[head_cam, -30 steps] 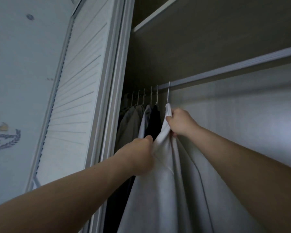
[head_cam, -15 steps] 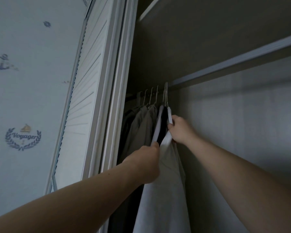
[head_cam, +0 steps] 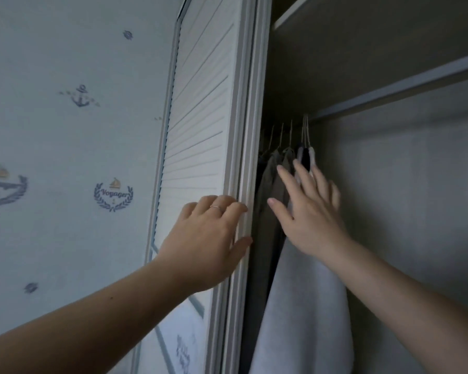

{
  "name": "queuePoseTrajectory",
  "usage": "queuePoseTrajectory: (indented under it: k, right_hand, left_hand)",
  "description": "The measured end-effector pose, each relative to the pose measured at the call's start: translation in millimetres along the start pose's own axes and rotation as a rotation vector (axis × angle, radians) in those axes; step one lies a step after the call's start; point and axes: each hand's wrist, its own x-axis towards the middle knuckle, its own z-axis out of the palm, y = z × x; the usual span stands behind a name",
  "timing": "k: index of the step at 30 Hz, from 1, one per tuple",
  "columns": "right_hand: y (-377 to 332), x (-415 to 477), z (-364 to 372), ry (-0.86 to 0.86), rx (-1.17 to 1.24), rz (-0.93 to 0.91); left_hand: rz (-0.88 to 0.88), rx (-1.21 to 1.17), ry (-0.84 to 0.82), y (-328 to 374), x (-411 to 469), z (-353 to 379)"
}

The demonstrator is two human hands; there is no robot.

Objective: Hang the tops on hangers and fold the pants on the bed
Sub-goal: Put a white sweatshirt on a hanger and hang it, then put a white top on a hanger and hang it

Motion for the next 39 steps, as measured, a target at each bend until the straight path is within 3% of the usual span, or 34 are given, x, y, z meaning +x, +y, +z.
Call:
queuePoseTrajectory:
  k: [8, 17, 28, 34, 39]
  right_hand:
    - [-184, -111, -12, -0.152, 0.143, -0.151]
    - [-446, -250, -32, -0.357, 0.501, -0.398]
    - [-713, -393, -31, -0.752, 0.855, -0.792]
    - [-839, -448, -9, -0.952, 0.935, -0.992]
    - [-948, -473, 15, -0.997, 1.026, -1.143]
  left_hand:
    - [-0.197, 0.094, -0.138, -92, -189, -79]
    - [-0.532, 0.173, -0.299, -159, -481, -204]
    - [-1.202, 0.270, -0.466, -158, -792, -332]
    - [-1.539, 0.230, -0.487, -157, -910, -358]
    - [-1.769, 0.251, -0.432, -187, -984, -376]
